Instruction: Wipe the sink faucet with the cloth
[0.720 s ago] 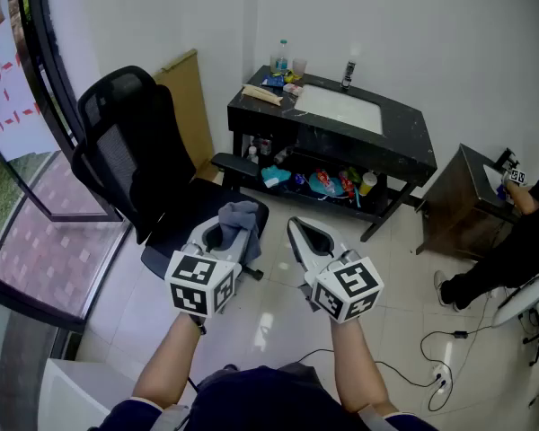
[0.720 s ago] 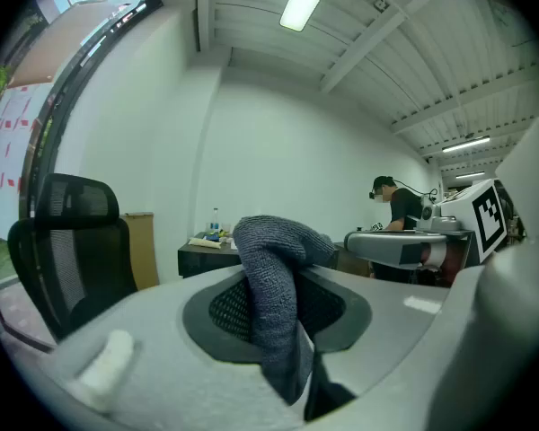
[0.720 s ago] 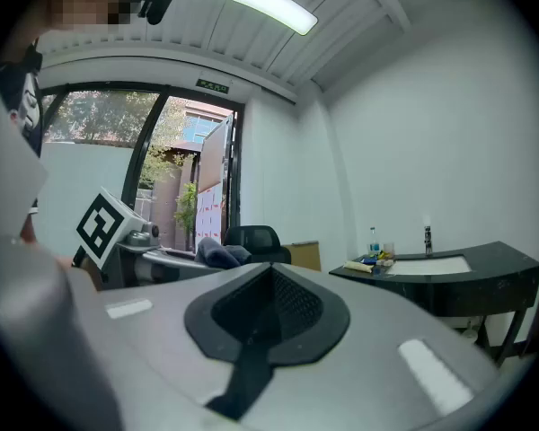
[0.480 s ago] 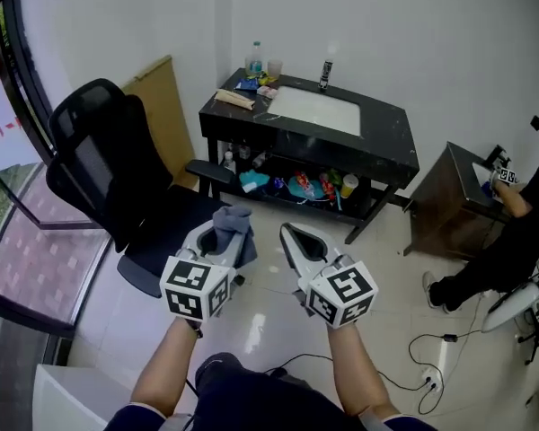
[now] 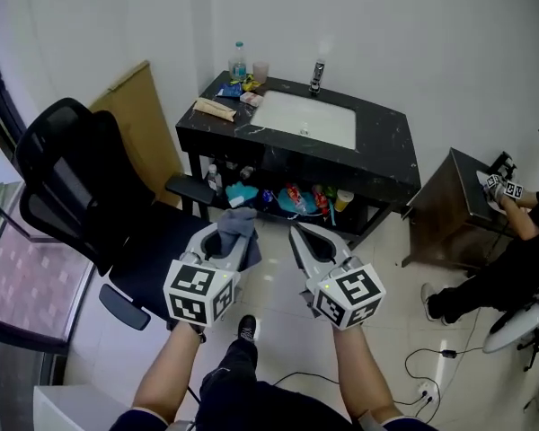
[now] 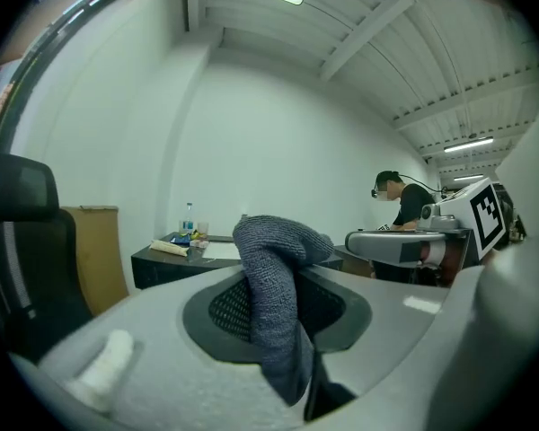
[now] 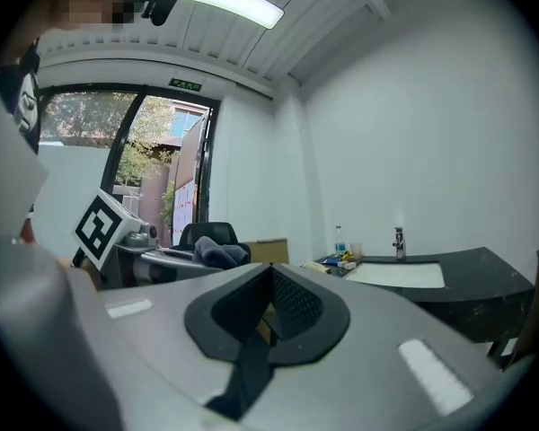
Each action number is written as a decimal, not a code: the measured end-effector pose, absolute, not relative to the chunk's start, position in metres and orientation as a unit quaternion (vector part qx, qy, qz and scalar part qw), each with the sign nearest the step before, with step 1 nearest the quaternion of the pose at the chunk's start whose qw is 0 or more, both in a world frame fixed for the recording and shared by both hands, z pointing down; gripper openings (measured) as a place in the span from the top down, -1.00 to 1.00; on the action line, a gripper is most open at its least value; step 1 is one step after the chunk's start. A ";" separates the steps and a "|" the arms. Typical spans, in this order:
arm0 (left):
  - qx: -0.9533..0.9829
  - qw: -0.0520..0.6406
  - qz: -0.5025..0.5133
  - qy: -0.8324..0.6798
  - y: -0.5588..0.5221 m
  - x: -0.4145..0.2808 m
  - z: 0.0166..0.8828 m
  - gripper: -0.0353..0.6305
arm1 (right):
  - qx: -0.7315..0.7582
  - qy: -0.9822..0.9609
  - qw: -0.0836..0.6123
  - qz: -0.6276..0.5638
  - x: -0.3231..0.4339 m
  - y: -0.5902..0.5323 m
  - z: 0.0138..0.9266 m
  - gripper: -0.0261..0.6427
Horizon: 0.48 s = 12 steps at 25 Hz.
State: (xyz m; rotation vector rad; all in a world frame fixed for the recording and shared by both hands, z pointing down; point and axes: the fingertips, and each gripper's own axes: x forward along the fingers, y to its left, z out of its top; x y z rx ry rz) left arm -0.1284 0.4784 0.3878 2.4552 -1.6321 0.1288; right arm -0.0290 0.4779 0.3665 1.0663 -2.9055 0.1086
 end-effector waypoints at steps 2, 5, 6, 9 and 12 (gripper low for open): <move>0.834 0.096 0.037 -0.542 0.444 -0.135 0.389 0.61 | 0.354 -0.934 0.027 0.038 -0.037 0.446 0.368 0.91; 0.838 0.099 0.026 -0.536 0.395 -0.150 0.387 0.61 | 0.370 -0.928 0.036 0.039 -0.048 0.400 0.364 0.91; 0.841 0.100 0.024 -0.531 0.379 -0.153 0.386 0.61 | 0.377 -0.925 0.038 0.036 -0.049 0.386 0.361 0.91; 0.851 0.100 0.023 -0.515 0.336 -0.156 0.378 0.61 | 0.394 -0.918 0.039 0.026 -0.051 0.348 0.348 0.91; 0.859 0.097 0.025 -0.502 0.303 -0.152 0.372 0.61 | 0.409 -0.912 0.034 0.026 -0.046 0.317 0.343 0.91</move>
